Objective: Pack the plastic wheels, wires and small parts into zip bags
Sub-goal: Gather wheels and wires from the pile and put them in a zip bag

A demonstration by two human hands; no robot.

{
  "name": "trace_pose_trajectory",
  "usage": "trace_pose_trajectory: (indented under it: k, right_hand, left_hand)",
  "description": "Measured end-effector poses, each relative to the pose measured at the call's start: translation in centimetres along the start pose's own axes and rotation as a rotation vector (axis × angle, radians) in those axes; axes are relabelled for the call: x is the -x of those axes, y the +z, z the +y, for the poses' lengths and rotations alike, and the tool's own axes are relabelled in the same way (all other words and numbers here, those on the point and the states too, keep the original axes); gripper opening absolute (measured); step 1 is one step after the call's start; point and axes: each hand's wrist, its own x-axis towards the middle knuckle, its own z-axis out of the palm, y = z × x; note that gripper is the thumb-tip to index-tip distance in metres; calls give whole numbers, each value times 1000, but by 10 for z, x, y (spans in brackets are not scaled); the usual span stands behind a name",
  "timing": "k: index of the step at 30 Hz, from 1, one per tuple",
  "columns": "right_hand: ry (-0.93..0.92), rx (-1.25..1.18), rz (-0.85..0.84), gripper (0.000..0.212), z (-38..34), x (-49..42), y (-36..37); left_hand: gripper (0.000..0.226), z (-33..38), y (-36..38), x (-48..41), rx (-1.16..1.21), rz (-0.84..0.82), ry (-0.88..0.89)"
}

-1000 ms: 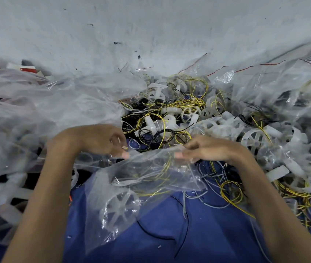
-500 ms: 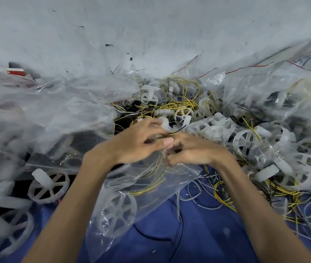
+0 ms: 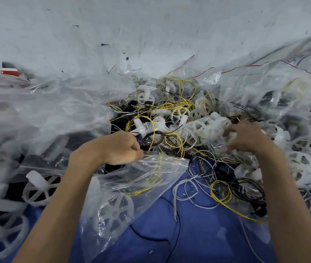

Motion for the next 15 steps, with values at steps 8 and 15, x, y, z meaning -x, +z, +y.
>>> trace_pose_trajectory:
  k: [8, 15]
  right_hand:
    - [-115, -257, 229, 9, -6, 0, 7]
    - [-352, -526, 427, 13, -27, 17, -33]
  left_hand:
    - [36, -3, 4, -1, 13, -14, -15]
    - [13, 10, 5, -1, 3, 88, 102]
